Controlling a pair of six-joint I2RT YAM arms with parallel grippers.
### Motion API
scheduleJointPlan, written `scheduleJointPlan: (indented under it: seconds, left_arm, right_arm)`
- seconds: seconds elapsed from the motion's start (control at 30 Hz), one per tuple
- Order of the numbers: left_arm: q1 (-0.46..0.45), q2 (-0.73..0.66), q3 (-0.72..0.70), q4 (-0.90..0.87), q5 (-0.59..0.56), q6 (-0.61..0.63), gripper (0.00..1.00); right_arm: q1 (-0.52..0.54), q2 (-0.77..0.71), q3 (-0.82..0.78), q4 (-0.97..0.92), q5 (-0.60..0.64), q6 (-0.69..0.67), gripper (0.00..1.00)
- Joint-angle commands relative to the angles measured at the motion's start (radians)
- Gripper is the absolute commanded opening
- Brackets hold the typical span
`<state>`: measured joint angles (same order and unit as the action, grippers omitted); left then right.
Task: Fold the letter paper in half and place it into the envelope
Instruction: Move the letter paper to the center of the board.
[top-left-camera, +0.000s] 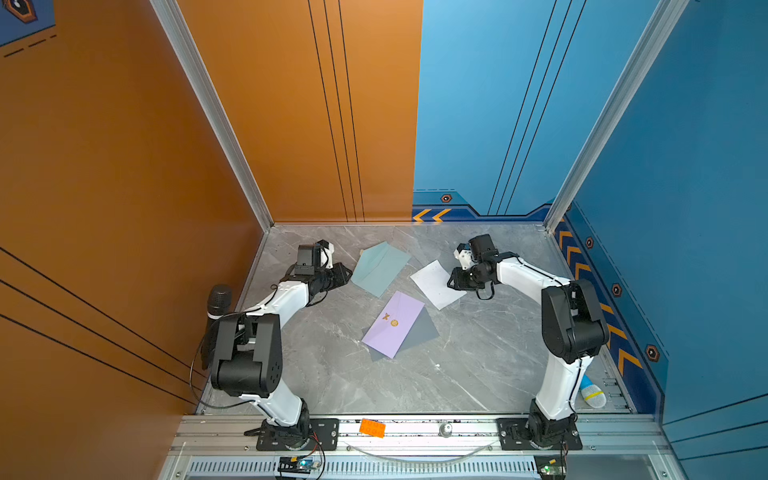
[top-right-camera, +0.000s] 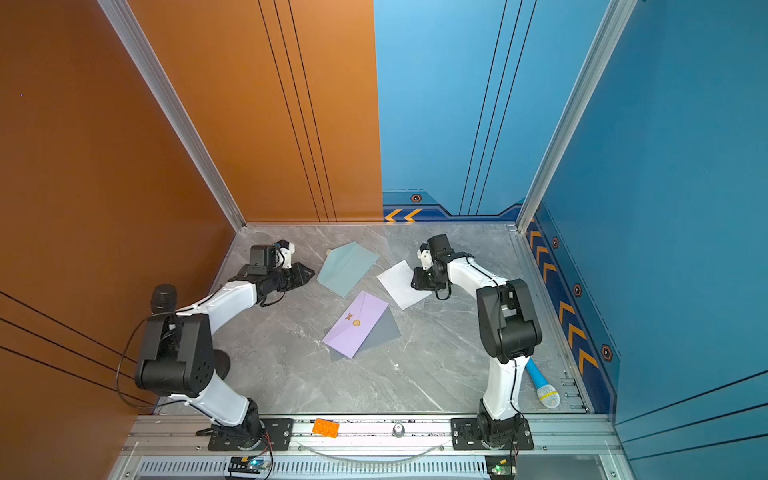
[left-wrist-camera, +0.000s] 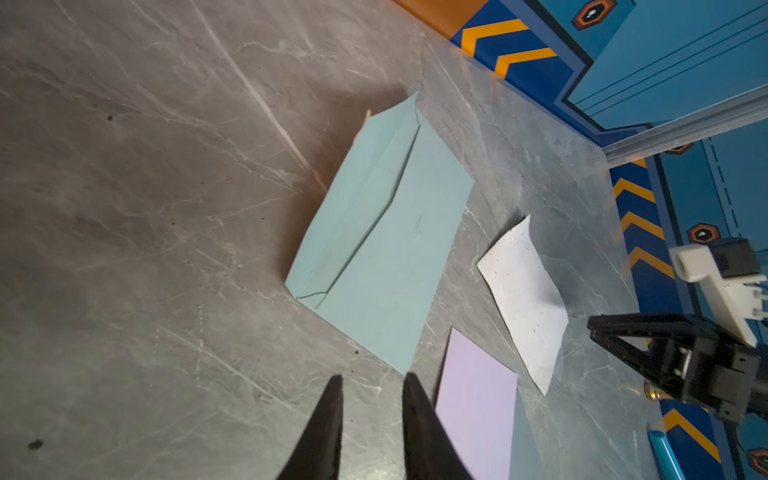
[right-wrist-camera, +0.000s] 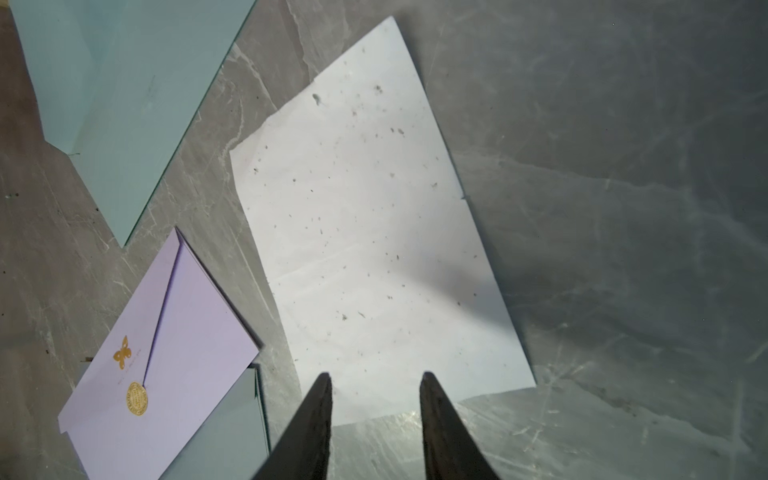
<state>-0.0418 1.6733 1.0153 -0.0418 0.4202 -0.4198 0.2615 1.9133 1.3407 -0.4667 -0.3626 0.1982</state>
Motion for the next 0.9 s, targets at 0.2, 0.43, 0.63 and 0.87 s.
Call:
scheduleJointPlan:
  seconds: [0.2,0.43,0.63,0.87]
  left_arm:
    - [0.016,0.181,0.148,0.026,0.079,0.009,0.27]
    - [0.001,0.247,0.180,0.042,0.119,-0.014,0.27]
    - [-0.079,0.205,0.159,0.071,0.129,-0.023,0.27]
    - [-0.200,0.240,0.204,0.083,0.118,-0.038,0.28]
  right_arm:
    - [0.005,0.023,0.024,-0.041,-0.023,-0.015,0.39]
    - [0.017,0.020,-0.003,-0.039,-0.002,-0.013,0.40]
    - [0.025,0.030,-0.010,-0.029,-0.003,-0.005,0.40]
    - [0.033,0.054,-0.025,0.003,-0.012,0.023,0.40]
